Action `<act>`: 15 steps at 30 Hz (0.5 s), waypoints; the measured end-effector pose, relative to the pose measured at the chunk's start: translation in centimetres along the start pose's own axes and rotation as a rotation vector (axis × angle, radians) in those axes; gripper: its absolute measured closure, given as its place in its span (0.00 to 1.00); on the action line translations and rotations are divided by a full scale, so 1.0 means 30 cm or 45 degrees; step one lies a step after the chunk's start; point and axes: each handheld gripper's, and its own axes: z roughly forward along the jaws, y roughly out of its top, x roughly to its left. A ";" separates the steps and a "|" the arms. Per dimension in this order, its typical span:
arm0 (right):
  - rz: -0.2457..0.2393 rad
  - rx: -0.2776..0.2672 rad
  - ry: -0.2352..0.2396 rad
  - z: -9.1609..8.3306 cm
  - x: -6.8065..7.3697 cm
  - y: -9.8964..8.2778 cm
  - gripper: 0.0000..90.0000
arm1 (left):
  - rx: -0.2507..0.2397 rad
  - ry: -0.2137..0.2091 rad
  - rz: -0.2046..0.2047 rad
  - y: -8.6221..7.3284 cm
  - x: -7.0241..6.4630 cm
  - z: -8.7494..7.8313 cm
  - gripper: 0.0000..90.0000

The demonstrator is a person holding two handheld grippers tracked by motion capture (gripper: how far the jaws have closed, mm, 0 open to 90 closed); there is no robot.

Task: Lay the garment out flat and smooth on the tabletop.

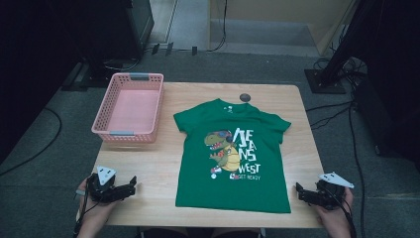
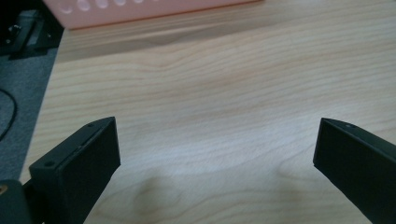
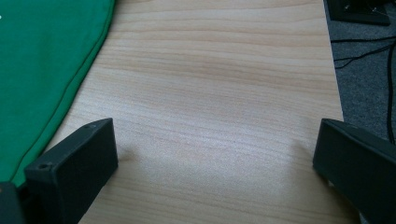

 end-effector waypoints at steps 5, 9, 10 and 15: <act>0.000 0.000 0.000 0.000 0.000 0.000 0.00 | 0.006 0.002 -0.008 -0.019 0.022 -0.016 0.01; 0.000 0.000 0.000 0.000 0.000 0.000 0.00 | 0.016 0.017 -0.017 -0.037 0.044 -0.029 0.01; 0.000 0.000 0.000 0.000 0.000 0.000 0.00 | 0.019 0.017 -0.026 -0.042 0.049 -0.033 0.01; 0.000 0.000 0.000 0.000 0.000 0.000 0.00 | 0.018 0.014 -0.037 -0.069 0.077 -0.057 0.01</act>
